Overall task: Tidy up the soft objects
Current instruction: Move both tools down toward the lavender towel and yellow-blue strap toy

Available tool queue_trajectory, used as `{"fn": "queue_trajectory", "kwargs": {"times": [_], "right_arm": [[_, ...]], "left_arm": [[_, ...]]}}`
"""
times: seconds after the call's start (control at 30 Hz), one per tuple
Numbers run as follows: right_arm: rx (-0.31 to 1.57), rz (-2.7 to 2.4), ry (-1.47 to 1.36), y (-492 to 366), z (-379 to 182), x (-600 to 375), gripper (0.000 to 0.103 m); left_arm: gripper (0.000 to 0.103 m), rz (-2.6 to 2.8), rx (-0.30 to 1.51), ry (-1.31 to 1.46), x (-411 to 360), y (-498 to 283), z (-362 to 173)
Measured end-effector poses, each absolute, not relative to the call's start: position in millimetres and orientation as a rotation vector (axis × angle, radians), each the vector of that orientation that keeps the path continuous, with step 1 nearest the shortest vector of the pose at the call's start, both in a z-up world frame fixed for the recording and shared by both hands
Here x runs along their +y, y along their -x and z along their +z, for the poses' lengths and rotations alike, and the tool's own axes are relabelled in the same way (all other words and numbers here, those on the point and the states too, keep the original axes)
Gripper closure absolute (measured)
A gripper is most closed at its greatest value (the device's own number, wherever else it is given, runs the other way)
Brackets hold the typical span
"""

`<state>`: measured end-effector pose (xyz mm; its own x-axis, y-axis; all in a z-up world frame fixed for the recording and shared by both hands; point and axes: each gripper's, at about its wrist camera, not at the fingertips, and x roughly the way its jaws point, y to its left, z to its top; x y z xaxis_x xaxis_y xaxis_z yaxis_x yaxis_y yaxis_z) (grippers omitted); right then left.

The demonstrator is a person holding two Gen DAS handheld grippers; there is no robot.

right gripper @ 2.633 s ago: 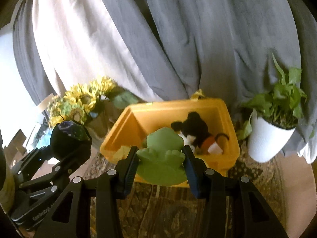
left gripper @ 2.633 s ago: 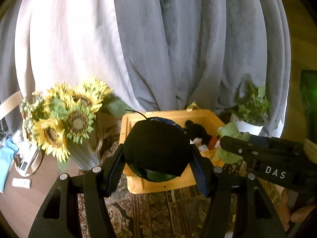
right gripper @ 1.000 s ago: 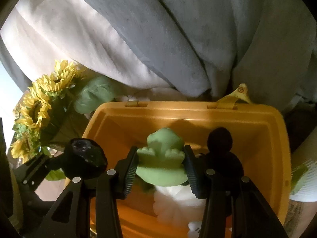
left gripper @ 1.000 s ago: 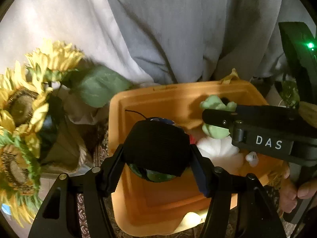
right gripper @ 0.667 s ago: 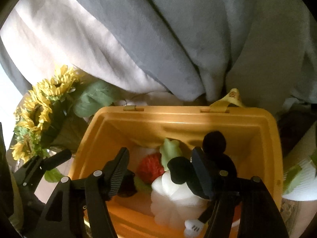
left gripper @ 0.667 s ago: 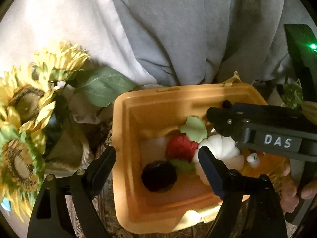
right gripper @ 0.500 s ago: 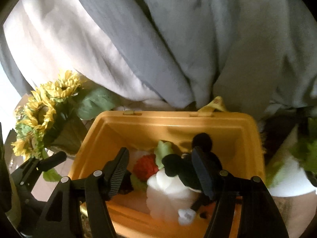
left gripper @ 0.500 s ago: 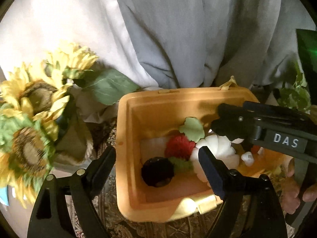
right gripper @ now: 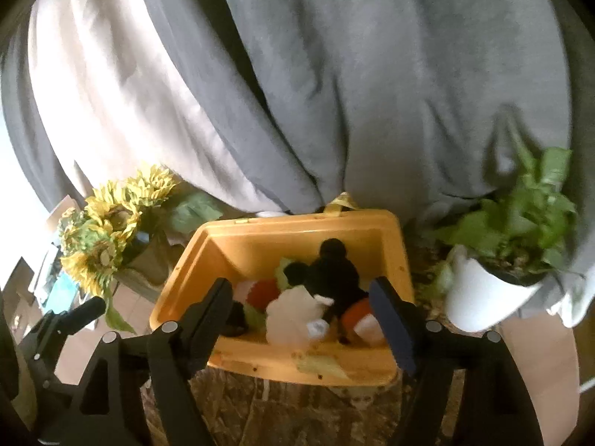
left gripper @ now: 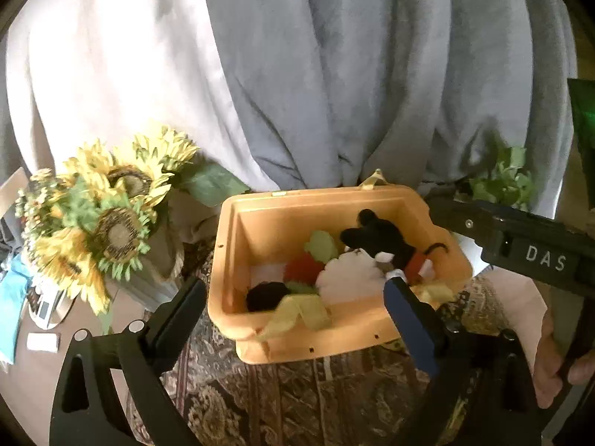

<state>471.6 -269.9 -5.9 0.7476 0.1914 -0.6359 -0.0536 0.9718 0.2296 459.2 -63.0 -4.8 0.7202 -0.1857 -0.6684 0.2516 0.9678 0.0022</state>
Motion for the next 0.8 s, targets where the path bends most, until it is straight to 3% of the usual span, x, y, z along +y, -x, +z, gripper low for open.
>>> {"fn": "queue_trajectory", "kwargs": {"times": [0.5,0.8], "right_arm": [[0.693,0.077,-0.158,-369.9,-16.5,-296.5,0.026],[0.742,0.113,-0.129,-336.0,-48.1,-309.0,0.026]], "left_arm": [[0.000,-0.282,0.697,-0.140,-78.8,-365.5,-2.1],[0.000,-0.313,0.750,-0.170,-95.5,-320.6,-29.0]]}}
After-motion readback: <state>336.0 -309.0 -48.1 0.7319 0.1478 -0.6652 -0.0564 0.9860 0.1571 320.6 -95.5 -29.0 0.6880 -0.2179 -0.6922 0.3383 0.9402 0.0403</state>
